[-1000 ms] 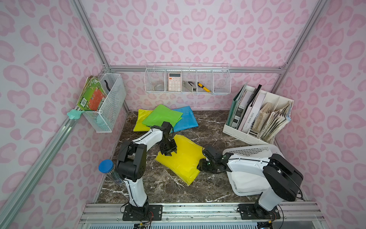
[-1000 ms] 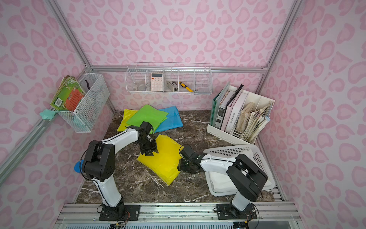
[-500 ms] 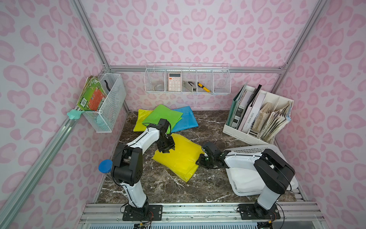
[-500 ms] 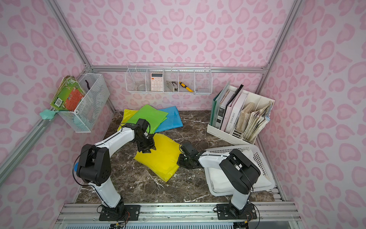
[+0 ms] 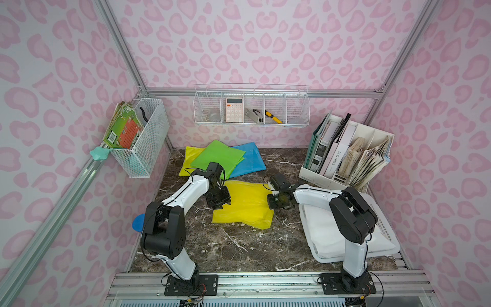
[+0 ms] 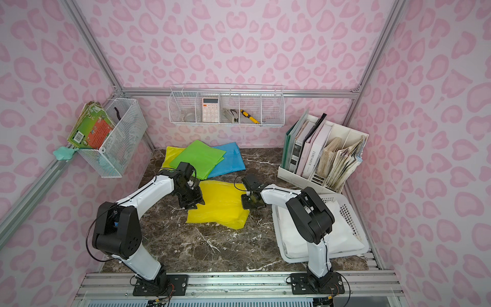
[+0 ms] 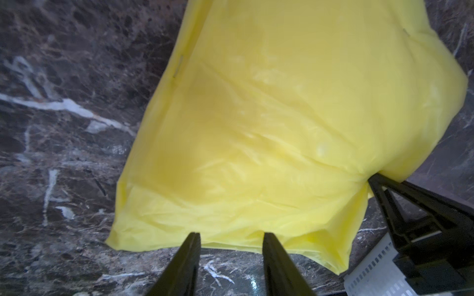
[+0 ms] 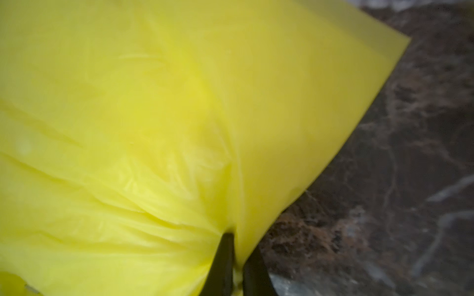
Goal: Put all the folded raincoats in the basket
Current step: Pick up the raincoat from the center of the board.
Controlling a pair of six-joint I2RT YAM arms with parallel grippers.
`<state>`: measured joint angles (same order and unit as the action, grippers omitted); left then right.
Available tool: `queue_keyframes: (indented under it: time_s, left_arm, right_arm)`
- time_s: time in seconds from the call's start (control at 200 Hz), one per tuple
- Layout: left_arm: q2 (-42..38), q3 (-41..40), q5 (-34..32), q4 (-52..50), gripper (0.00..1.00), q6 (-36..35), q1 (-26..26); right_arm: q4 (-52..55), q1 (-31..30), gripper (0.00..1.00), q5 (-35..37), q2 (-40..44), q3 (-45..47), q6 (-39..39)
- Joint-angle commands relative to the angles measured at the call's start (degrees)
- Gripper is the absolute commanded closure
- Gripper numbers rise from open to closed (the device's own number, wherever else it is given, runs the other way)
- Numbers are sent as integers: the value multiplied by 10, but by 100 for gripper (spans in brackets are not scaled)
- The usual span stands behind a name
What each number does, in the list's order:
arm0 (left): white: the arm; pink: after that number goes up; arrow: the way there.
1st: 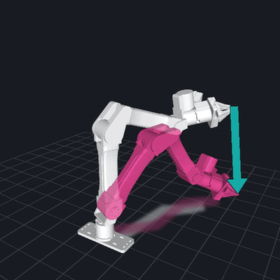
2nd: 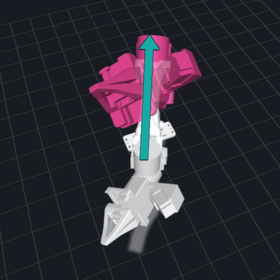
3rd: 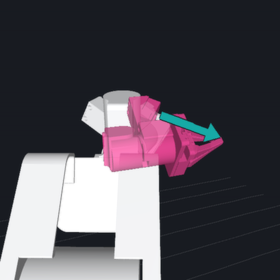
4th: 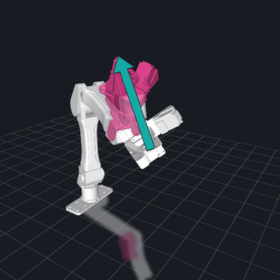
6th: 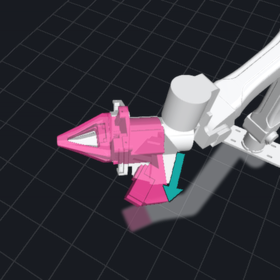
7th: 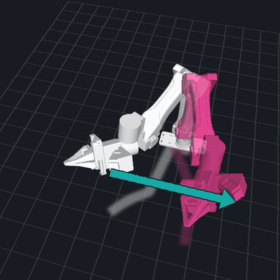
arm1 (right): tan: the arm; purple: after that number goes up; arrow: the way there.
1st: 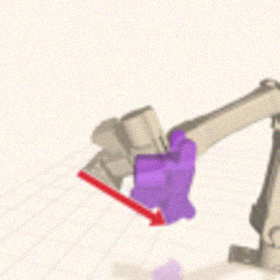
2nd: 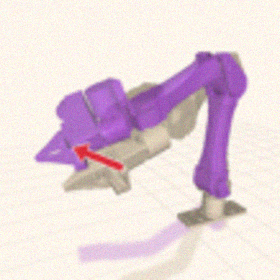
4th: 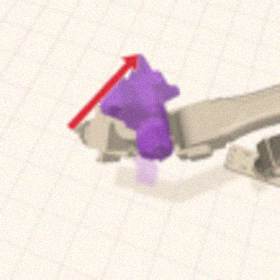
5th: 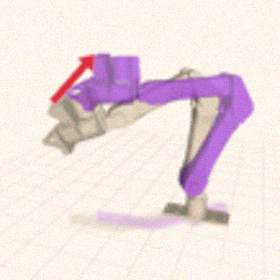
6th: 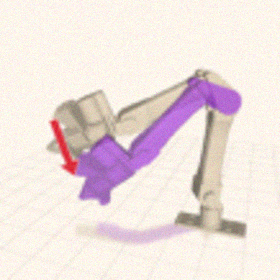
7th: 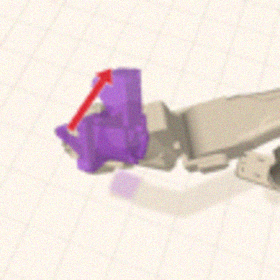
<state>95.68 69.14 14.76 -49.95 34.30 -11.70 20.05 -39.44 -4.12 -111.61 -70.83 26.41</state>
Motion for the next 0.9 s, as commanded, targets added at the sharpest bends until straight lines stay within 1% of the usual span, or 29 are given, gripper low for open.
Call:
queue_keyframes:
  time_s: [0.0,0.075,0.21,0.395,0.49,0.715,0.895]
  left_arm:
    - [-12,-17,3,3,53,-4,0]
    - [-23,-30,8,6,52,0,0]
    - [-42,-56,22,22,51,8,0]
    - [-52,-71,22,24,49,12,0]
    - [-58,-75,27,31,48,15,0]
    - [-48,-83,34,49,48,19,0]
    - [-13,-53,19,52,48,17,2]
  right_arm:
    - [59,4,83,39,-3,-11,-89]
    - [59,7,81,44,5,-17,-111]
    - [53,22,76,33,16,-16,-121]
    - [52,34,55,-3,23,-20,-119]
    - [53,34,49,-1,28,-23,-112]
    - [51,43,45,-12,42,-20,-90]
    - [46,52,45,-31,42,-18,-78]
